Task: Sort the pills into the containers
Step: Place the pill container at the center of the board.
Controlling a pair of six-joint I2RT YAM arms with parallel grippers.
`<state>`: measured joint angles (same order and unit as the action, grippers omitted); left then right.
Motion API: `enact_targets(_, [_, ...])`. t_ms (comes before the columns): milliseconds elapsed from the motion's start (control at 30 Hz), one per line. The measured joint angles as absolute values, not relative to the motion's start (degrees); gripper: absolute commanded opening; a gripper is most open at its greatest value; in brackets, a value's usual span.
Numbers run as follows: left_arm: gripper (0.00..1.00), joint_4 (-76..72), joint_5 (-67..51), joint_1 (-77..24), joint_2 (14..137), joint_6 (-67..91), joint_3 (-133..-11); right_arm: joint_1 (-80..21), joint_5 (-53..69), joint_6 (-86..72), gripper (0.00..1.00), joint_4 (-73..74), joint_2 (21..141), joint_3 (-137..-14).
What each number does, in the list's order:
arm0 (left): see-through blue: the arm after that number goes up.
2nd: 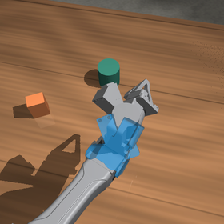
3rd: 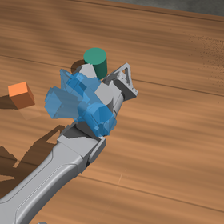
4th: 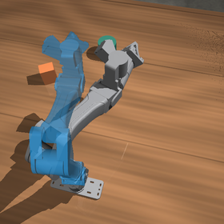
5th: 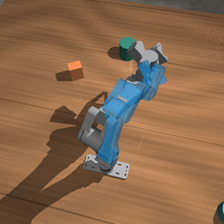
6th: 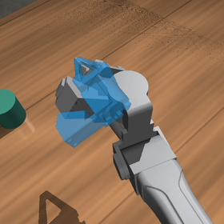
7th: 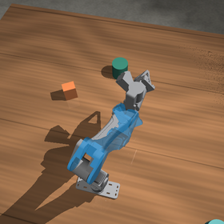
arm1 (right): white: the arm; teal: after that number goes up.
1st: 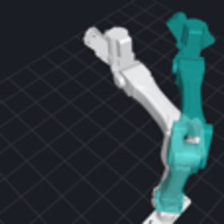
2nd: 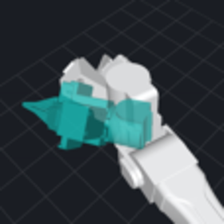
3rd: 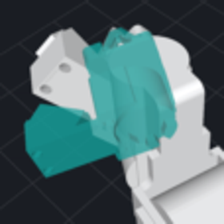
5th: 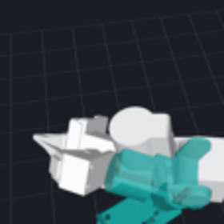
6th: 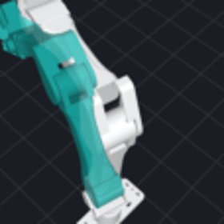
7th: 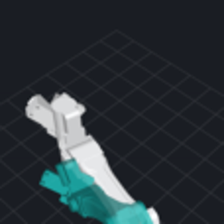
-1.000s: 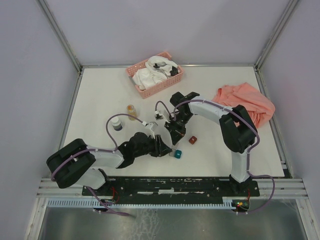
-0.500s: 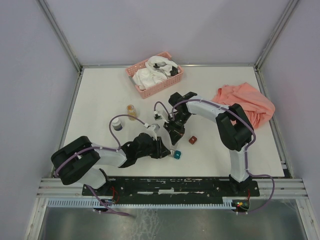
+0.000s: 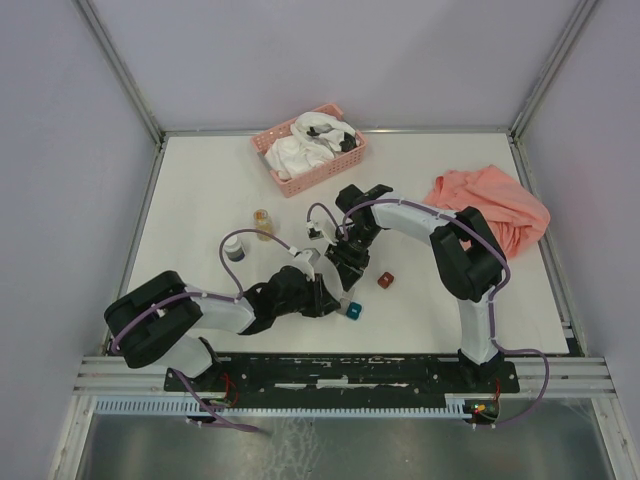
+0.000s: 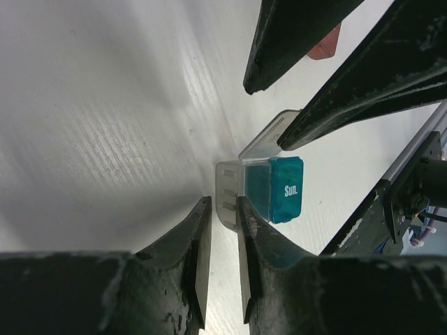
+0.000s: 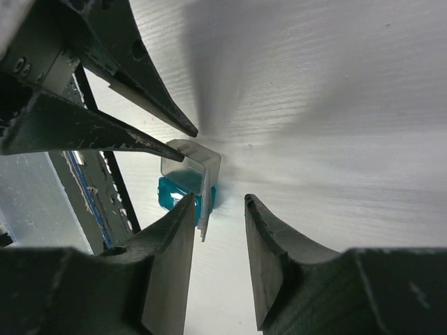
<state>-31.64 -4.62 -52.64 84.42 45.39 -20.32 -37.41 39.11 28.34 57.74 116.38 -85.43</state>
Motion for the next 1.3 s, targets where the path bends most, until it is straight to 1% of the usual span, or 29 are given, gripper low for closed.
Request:
enact_targets(67, [0.27, -31.6, -4.6, -52.6, 84.5, 45.4, -20.3, -37.4, 38.2, 28.3, 0.46, 57.6, 116.4, -85.4])
enact_targets(333, [0.26, -31.0, -4.5, -52.8, 84.6, 45.4, -20.8, -37.4, 34.2, 28.3, 0.47, 56.9, 115.9, -85.4])
enact_targets(567, [0.25, -30.5, -4.5, -52.9, 84.8, 45.4, -21.0, -37.4, 32.8, 28.3, 0.46, 56.8, 115.9, -85.3])
enact_targets(900, [0.25, -30.5, -4.6, -52.9, 85.8, 45.4, -21.7, -37.4, 32.2, 28.2, 0.44, 56.7, 116.2, -85.3])
enact_targets(1167, [0.25, -30.6, -4.5, -52.9, 86.1, 45.4, -21.8, -37.4, 32.6, 27.2, 0.46, 56.3, 116.8, -85.3])
enact_targets(1300, [0.25, -30.6, -4.5, -52.9, 86.1, 45.4, -21.8, -36.7, 35.0, 26.9, 0.49, 56.5, 117.1, -85.3])
